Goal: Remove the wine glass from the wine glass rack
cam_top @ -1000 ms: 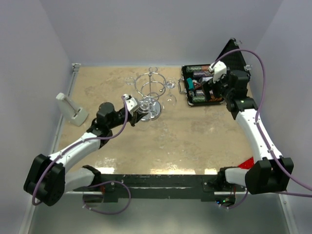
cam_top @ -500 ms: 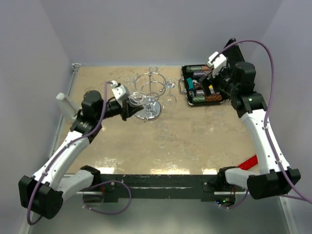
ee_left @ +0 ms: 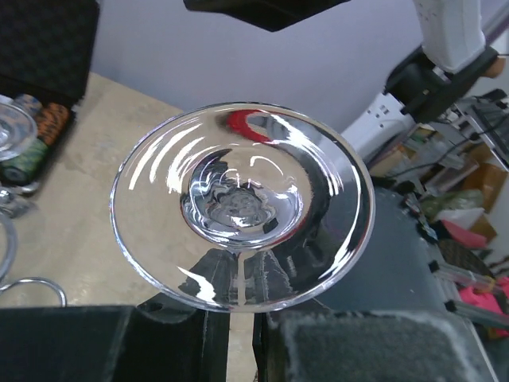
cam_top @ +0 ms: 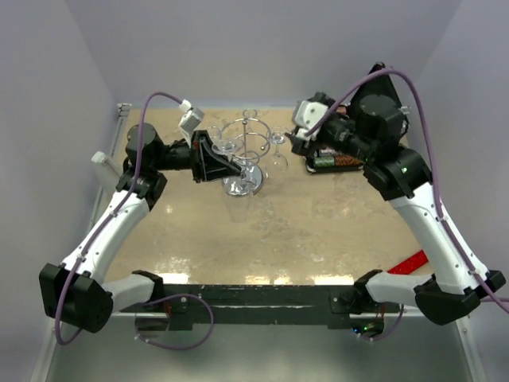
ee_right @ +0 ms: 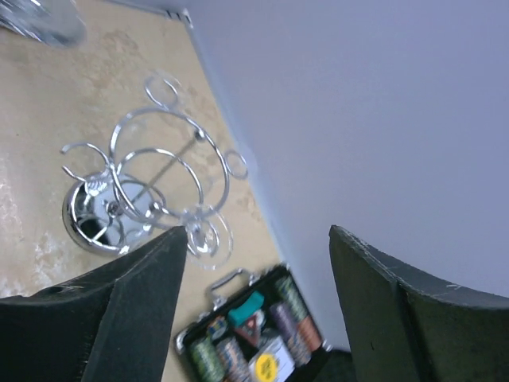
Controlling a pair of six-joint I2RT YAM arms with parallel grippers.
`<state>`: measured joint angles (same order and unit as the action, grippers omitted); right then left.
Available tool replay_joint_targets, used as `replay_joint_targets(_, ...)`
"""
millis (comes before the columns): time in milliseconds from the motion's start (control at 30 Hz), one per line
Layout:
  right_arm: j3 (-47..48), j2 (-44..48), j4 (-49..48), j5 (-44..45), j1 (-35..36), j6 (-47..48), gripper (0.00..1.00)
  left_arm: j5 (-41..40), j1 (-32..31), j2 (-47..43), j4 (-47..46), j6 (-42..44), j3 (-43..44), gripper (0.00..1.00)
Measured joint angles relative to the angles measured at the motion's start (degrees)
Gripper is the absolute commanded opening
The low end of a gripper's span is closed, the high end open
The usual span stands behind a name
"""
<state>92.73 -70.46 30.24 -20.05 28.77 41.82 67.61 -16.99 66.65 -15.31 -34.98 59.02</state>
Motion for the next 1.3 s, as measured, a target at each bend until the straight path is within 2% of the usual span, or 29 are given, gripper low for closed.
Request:
replay_joint_targets(100, -1.60, 1.01, -2.01, -0.15, 6.08, 5.55, 0.74, 5.64, 0.15, 1.57, 1.44, -0.79, 0.24, 0.00)
replay_joint_targets(233, -7.39, 4.74, -5.55, -0.24, 7.78, 10.95, 0.71, 9.79, 1.75, 4.31, 10.10, 1.57, 3.61, 0.00)
replay_joint_targets(367, -10.54, 7.58, -12.02, -0.44, 8.79, 10.19, 0.73, 10.84, 9.64, 5.66, 16.61, 2.73, 8.07, 0.00)
replay_joint_targets(533, -14.93, 9.05, -21.35, 0.17, 14.12, 8.07, 0.72, 10.54, 19.21, 11.78, 14.88, -2.62, 21.51, 0.00)
replay_joint_targets(667, -12.46, 3.06, -28.33, 1.38, 19.87, 6.27, 0.72, 7.04, 21.90, 15.52, 12.98, -9.05, 32.63, 0.00)
replay_joint_targets(733, -12.48, 0.68, -30.77, 2.23, 22.80, 6.10, 0.78, 5.86, 22.53, 15.78, 10.73, -13.16, 34.69, 0.00)
replay_joint_targets(800, -13.90, -0.81, -34.03, 3.96, 26.14, 6.27, 0.83, 4.44, 23.26, 15.87, 8.74, -17.40, 35.71, 0.00)
replay_joint_targets(967, -17.86, -3.06, -41.79, 11.32, 32.44, 7.15, 0.74, 0.87, 26.23, 16.33, 7.23, -26.01, 36.13, 0.00)
replay_joint_targets(1200, -17.86, -8.09, -52.89, 21.70, 33.90, 10.36, 0.71, -2.99, 32.72, 16.50, 11.50, -34.51, 35.54, 0.00)
replay_joint_targets(1300, -17.86, -9.66, -55.43, 24.17, 34.14, 12.22, 0.69, -4.66, 34.88, 15.50, 13.60, -36.57, 32.30, 0.00)
